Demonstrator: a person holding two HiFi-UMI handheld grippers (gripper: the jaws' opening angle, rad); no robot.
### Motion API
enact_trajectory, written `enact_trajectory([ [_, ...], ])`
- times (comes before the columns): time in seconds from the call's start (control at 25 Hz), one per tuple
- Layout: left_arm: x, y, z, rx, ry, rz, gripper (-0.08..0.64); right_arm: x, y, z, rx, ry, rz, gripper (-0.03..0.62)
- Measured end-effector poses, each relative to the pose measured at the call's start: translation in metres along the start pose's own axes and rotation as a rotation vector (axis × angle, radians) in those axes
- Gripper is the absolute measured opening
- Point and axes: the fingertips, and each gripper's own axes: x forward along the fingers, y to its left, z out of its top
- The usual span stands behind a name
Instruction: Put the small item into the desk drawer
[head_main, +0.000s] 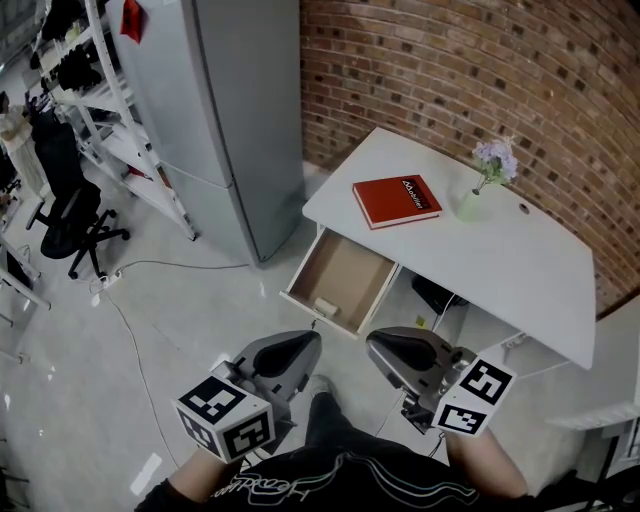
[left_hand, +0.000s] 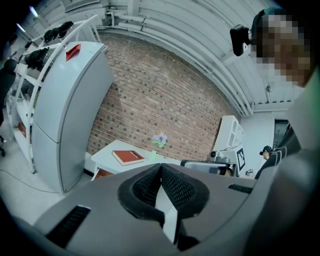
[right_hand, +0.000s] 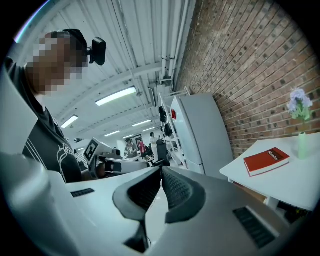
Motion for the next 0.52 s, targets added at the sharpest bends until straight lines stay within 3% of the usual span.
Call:
enact_trajectory([
  [0.52, -0.0073, 0.004, 0.0009, -0.017, 0.02, -0.007, 0.021, 0.0028, 0.0091, -0.0015, 0.02, 0.018, -0.003, 0.049],
])
